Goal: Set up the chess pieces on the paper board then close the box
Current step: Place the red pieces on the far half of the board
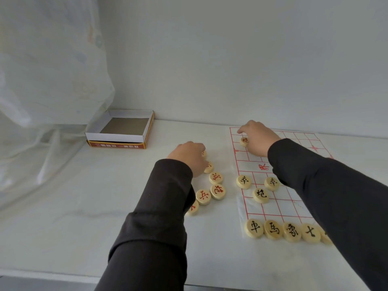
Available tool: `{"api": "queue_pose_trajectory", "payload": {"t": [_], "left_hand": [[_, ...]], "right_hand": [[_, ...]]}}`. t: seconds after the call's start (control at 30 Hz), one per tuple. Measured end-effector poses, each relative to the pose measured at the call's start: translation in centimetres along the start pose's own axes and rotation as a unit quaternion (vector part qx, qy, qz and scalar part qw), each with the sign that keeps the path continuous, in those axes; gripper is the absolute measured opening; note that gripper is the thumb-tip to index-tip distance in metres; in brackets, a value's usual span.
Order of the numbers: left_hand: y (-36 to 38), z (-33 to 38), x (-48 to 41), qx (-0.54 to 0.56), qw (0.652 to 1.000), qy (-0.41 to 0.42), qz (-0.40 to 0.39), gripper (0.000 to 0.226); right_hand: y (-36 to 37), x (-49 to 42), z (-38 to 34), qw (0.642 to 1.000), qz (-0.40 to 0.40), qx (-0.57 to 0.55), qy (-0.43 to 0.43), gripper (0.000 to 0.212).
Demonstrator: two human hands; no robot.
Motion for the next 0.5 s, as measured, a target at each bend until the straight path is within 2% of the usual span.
{"api": "queue_pose_trajectory", "payload": {"t": [0.1, 0.23, 0.37, 0.5], "left_hand": [[0.5, 0.2, 0.0, 0.002, 1.000, 0.002, -0.022, 0.043], [-0.9, -0.4, 0.1, 0.022, 1.000, -0.003, 0.011, 0.048], [-1.2, -1.6, -0.1, 0.016, 1.000, -0.023, 0.015, 0.048], [-0.5, -1.2, 0.3, 0.017, 1.000, -0.014, -0.022, 0.049]], "right_hand": [[0.1, 0.1, 0.5, 0.999, -0.012, -0.011, 0.028, 0.055], [-0.1, 0.3, 0.9, 0.998, 0.004, -0.029, 0.055, 0.053], [-0.1, 0.4, -1.8, 0.998, 0.031, -0.061, -0.003, 0.054], [1.2, 1.3, -5.1, 0.998, 0.010, -0.036, -0.052, 0.047]]}}
Point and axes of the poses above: each hand's wrist, its own x-axis away from the middle knuckle, its own y-axis out of the palm, z = x × y, the point moved 7 cm from there along -x, towards the middle knuckle, and after that the axes turned 15 degrees about -x, right-handed, at the moved point
